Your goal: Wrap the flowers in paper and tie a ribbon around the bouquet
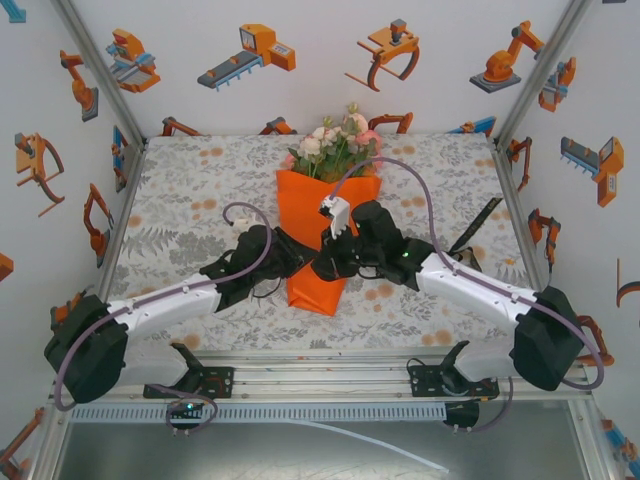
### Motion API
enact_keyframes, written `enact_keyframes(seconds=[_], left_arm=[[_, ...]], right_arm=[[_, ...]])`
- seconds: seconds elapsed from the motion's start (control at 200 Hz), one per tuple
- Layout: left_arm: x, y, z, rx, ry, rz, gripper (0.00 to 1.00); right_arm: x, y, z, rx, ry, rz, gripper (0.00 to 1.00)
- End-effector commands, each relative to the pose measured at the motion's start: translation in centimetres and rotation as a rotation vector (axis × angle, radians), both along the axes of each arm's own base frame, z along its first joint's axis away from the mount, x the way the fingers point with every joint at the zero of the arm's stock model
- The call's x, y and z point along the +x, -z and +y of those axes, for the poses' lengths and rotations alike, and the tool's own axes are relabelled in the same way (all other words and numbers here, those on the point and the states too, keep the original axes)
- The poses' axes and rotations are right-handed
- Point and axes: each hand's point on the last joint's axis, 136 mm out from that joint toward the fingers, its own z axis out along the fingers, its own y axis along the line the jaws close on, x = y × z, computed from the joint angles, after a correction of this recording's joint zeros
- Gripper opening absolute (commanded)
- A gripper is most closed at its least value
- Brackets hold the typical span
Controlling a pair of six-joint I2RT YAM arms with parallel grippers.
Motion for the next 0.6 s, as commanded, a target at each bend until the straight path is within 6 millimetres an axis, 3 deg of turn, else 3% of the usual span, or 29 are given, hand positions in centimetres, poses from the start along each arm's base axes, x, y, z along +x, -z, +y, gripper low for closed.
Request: enact_keyframes(seconds=[0.0,0.035,0.095,0.165,0.225,0.345,0.466,0.596], left_arm=[[0.1,-1.4,0.6,-0.001,-0.021,-0.039,0.08],[0.1,-1.6,1.0,0.024,-0.024,-0.050,0.00],[0.2,-2.1,1.8,0.069,-0.030,-0.067,0.00],[0.2,-2.6,2.9,0.116,-0.046,-0.088,0.00],[0.2,-3.0,3.8,0.144,-0.058,-0.104,0.00],[0.5,-3.6,6.1,0.210,-0.092,-0.130,0.00],[0.6,-4.0,9.2,0.282,-0.150,-0.150,0.00],[0.6,-4.6,11.9,0.305,-0.199,-0.174,0.00]], right_arm=[[0.7,-1.7,-0.3,0.036,0.047,-0.050,0.21],[1.0,-2.2,-0.7,0.034,0.078,-0.067,0.30],[1.8,-2.9,-2.0,0.016,0.156,-0.103,0.42],[3.3,-3.3,-4.5,-0.015,0.303,-0.154,0.47],[5.0,-3.7,-7.8,-0.038,0.476,-0.188,0.50],[8.0,-2.9,-17.0,-0.089,0.883,-0.129,0.53],[8.9,0.5,-27.8,-0.151,1.261,0.056,0.54],[8.9,3.6,-35.1,-0.256,1.443,0.153,0.60]])
